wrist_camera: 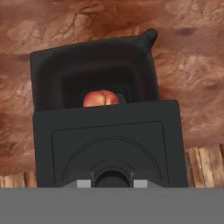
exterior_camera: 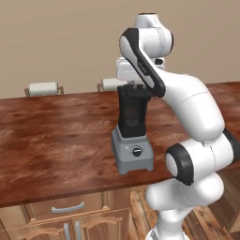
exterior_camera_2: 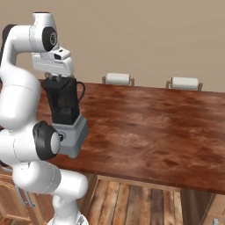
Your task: Open the blender lid, put the peach in the blender, close the lid, and start the blender.
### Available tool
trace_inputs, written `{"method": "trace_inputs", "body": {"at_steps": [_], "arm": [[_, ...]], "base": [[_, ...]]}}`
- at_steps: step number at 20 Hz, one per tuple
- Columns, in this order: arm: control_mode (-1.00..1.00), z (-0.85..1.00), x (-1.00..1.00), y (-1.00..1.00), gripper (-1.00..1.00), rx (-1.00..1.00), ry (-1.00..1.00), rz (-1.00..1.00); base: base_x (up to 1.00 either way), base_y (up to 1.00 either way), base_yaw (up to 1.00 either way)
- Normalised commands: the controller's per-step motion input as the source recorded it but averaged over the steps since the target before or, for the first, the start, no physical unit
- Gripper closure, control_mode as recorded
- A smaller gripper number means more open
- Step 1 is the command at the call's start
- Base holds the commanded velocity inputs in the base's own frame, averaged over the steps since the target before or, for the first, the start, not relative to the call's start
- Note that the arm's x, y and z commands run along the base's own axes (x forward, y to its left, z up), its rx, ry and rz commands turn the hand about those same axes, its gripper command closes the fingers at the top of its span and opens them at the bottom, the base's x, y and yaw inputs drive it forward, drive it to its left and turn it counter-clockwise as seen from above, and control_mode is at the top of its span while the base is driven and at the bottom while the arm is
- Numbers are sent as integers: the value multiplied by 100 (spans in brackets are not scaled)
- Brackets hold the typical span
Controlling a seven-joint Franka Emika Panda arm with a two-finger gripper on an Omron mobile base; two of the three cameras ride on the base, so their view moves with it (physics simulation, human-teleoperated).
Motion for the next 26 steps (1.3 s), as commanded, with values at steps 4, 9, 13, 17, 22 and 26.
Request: {"method": "trace_inputs", "body": {"at_steps": [4,9,13,17,22,26], "arm": [[-100,-21,-8,0,100,0,5,-3],[-100,-37,0,0,100,0,2,0],[-100,-19,7,0,100,-1,-3,0],[-100,6,23,0,100,-1,-1,0],[-100,17,33,0,100,-5,0,0],[-100,3,25,0,100,-5,-2,0]], "base": [[0,0,0],[0,0,0],[0,0,0],[0,0,0],[0,0,0],[0,0,0]]}}
